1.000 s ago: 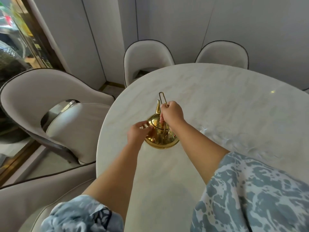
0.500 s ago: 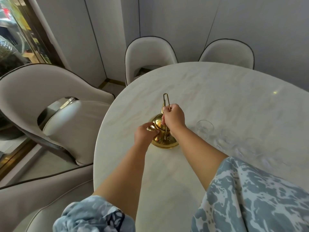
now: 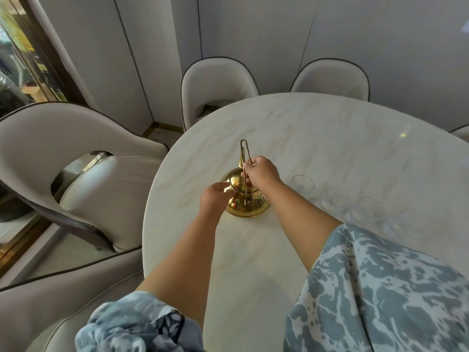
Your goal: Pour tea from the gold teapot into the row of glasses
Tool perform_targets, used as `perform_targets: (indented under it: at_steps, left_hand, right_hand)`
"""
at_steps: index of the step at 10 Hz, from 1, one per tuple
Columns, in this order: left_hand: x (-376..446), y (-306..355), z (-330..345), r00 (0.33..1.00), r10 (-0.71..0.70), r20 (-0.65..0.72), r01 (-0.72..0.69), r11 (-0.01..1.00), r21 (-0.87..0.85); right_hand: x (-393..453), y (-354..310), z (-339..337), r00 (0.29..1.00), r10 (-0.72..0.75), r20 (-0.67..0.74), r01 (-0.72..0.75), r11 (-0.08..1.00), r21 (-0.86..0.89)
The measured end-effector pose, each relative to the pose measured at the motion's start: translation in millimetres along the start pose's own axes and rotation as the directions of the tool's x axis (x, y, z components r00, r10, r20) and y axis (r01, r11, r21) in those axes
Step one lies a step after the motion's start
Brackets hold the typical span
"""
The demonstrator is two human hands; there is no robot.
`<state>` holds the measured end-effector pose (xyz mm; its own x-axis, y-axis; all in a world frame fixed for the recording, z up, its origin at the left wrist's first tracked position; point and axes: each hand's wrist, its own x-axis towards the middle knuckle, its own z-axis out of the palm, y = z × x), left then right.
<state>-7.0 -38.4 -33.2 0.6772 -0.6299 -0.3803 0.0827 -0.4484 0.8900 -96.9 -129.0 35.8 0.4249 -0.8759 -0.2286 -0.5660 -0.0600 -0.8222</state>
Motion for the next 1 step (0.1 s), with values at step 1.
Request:
perform_targets:
  at_steps: [1]
  left_hand:
    - [-14.4,7.3,-4.5,0.999,0.030,0.037,-0.029,0.999,-0.018]
  right_hand:
    - [-15.8,2.3,-16.4,1.000,-0.002,-0.030,0.001,1.000,-0.028]
